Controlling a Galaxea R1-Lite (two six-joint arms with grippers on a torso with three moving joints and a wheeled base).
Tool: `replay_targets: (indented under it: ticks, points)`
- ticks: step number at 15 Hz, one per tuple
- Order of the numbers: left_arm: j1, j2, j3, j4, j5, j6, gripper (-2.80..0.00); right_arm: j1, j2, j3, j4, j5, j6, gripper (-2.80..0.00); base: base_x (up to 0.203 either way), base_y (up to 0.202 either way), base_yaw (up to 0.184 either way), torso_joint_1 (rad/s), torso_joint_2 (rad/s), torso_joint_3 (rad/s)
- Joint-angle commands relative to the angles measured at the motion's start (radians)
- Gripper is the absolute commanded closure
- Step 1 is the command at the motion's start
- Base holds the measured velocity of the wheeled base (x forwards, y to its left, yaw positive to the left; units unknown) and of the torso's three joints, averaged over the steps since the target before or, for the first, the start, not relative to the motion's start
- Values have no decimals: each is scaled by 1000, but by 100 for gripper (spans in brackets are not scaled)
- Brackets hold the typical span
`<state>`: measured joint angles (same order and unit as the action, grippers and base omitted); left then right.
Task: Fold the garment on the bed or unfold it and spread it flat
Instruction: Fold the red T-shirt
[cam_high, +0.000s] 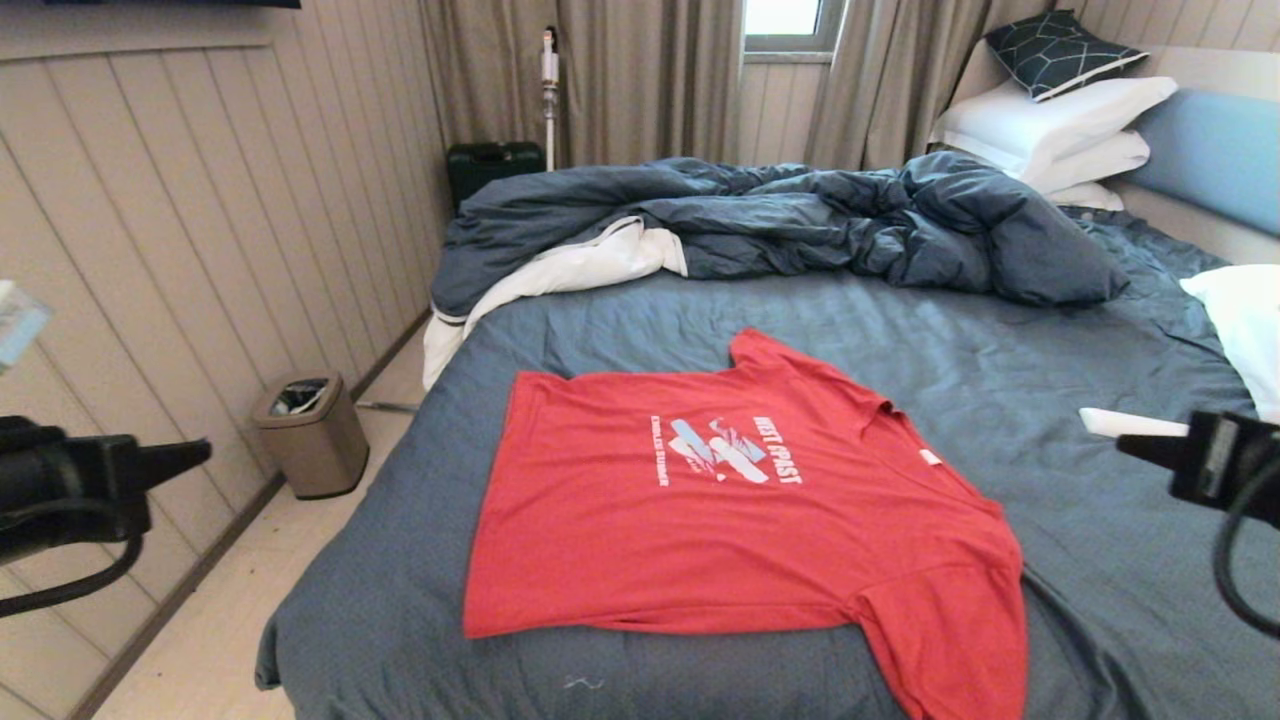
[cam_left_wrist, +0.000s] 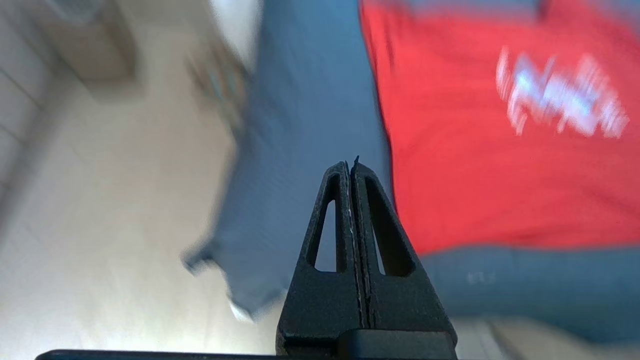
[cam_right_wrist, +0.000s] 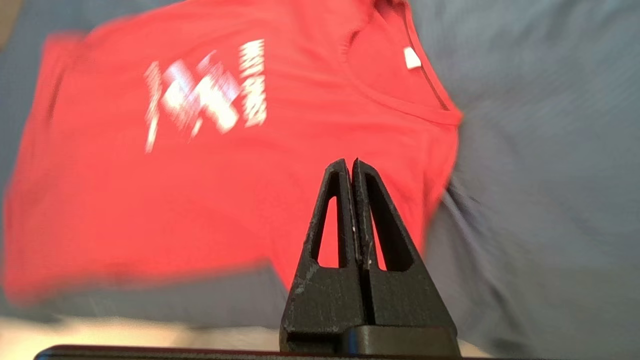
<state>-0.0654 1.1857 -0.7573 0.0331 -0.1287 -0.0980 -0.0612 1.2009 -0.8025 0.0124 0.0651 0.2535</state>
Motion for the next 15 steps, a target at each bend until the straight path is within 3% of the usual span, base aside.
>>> replay_targets:
  ticks: [1, 3, 5, 8, 10, 12, 13, 14, 15]
  points:
    - [-81, 324, -79, 9, -6, -10, 0, -115, 253, -59, -7, 55, 64, 0, 0, 0, 0, 0, 0, 0]
    - [-182, 467, -150, 24, -14, -33, 0, -241, 348, -70, -17, 148, 97, 0, 0, 0, 0, 0, 0, 0]
    - [-264, 587, -194, 31, -27, -52, 0, -309, 422, -50, -21, 199, 49, 0, 0, 0, 0, 0, 0, 0]
    - [-339, 686, -214, 57, -102, -78, 0, -304, 457, 5, -27, 234, 4, 0, 0, 0, 0, 0, 0, 0]
    - [-341, 702, -215, 76, -126, -86, 0, -291, 469, 31, -27, 315, -17, 0, 0, 0, 0, 0, 0, 0]
    - [-337, 706, -214, 74, -126, -88, 0, -286, 478, 44, -28, 338, -28, 0, 0, 0, 0, 0, 0, 0]
    - [-337, 707, -214, 73, -126, -88, 0, -279, 483, 55, -29, 340, -40, -79, 0, 0, 0, 0, 0, 0]
    - [-337, 715, -216, 72, -126, -88, 0, -269, 491, 65, -27, 340, -58, -280, 0, 0, 0, 0, 0, 0]
    - [-337, 729, -224, 69, -126, -90, 0, -259, 499, 90, -27, 339, -89, -280, 0, 0, 0, 0, 0, 0]
